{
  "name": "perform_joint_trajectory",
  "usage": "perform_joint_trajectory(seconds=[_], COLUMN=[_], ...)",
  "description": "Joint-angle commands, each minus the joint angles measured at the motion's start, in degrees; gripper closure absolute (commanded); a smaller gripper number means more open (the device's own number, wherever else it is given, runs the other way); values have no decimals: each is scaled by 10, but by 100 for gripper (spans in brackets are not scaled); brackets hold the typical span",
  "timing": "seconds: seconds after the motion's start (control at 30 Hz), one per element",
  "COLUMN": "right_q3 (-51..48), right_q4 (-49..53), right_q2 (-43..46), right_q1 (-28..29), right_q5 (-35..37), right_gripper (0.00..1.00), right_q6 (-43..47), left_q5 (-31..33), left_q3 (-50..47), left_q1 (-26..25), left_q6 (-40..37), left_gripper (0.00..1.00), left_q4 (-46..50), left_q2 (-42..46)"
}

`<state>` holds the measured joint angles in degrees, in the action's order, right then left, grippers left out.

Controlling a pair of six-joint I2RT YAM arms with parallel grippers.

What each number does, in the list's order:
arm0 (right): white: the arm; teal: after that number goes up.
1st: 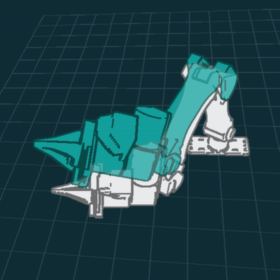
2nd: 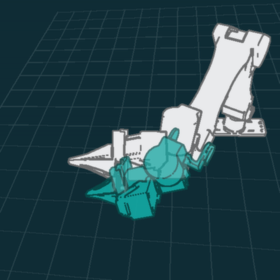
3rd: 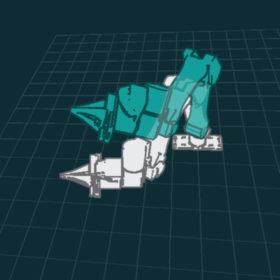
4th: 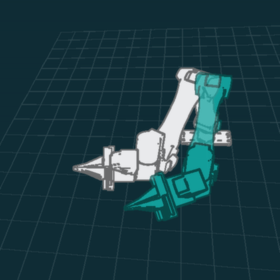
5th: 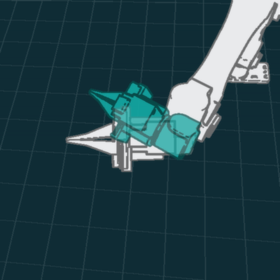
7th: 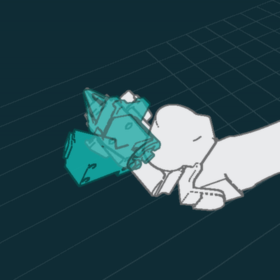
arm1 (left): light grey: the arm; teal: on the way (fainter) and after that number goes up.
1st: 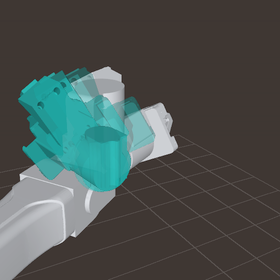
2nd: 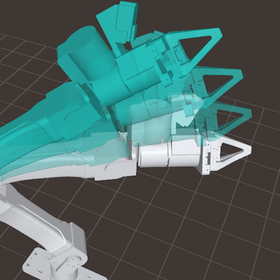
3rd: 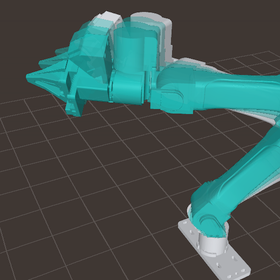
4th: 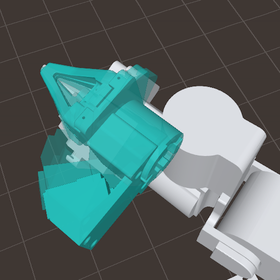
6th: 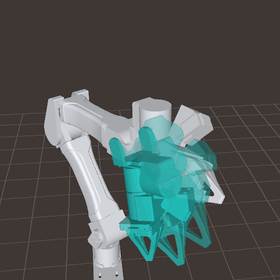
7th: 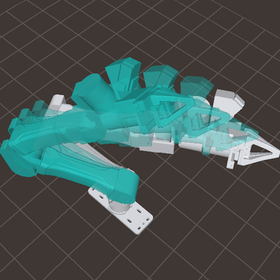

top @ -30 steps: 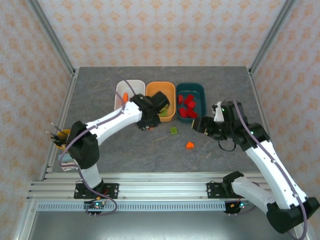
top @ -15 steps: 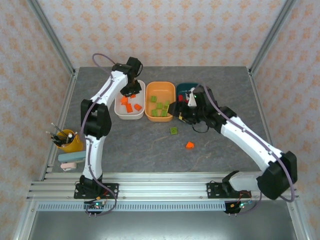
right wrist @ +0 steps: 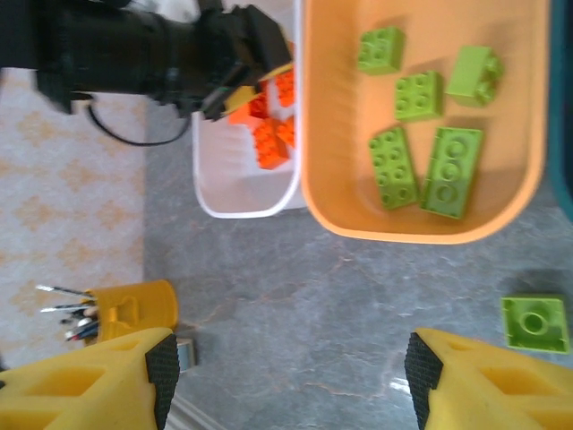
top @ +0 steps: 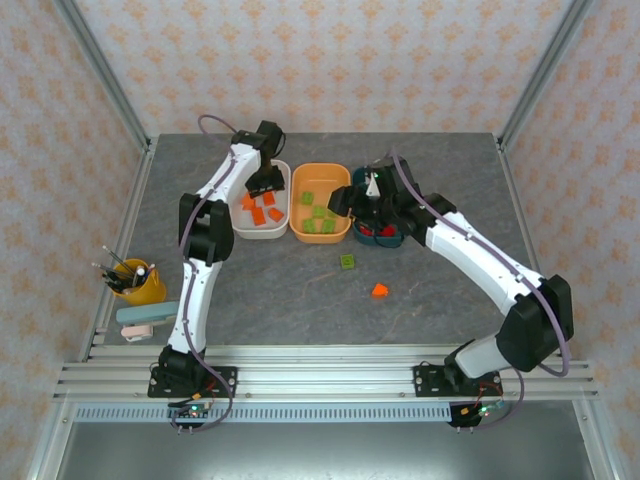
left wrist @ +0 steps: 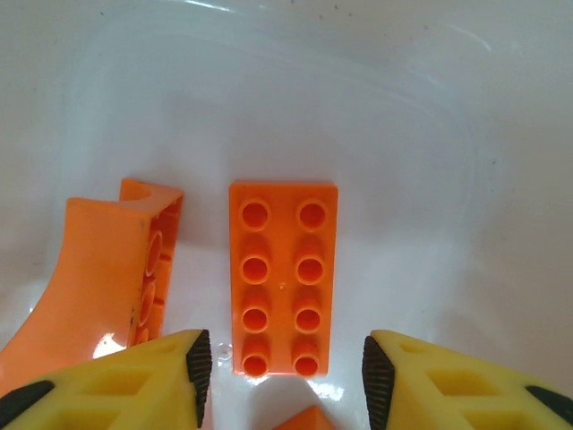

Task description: Sort the legos into containers by color

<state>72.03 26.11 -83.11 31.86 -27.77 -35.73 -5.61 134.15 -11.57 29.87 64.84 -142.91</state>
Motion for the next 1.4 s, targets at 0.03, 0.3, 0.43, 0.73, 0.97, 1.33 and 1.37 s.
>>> perform_joint_trajectory(seconds=[0.03, 0.3, 0.43, 0.73, 0.97, 1.33, 1.37], right_q3=[19, 34, 42, 42, 56, 65, 65], right_q4=[60, 152, 202, 207, 185, 155, 154], right_q2=[2, 13, -2, -134, -225, -285, -286], right_q1=[1, 5, 34, 86, 82, 71, 70], right_q5=[57, 134, 186, 199, 193, 178, 179], right_gripper=[31, 31, 31, 28, 32, 52, 55], right_q6=[32, 97, 137, 170, 187, 189, 189], left_q5=[0, -18, -32, 10, 68, 92, 90], left_q3=[-11, -53, -171, -606, -799, -813, -811], left_q1=[1, -5, -33, -202, -289, -292, -292], left_q6=[-5, 23, 37, 156, 261, 271, 271], left_gripper=[45, 37, 29, 23, 23, 21, 22], left_q4=[17, 13, -47, -211, -218, -174, -176], left_q2=[71, 223, 363, 682, 853, 922, 918])
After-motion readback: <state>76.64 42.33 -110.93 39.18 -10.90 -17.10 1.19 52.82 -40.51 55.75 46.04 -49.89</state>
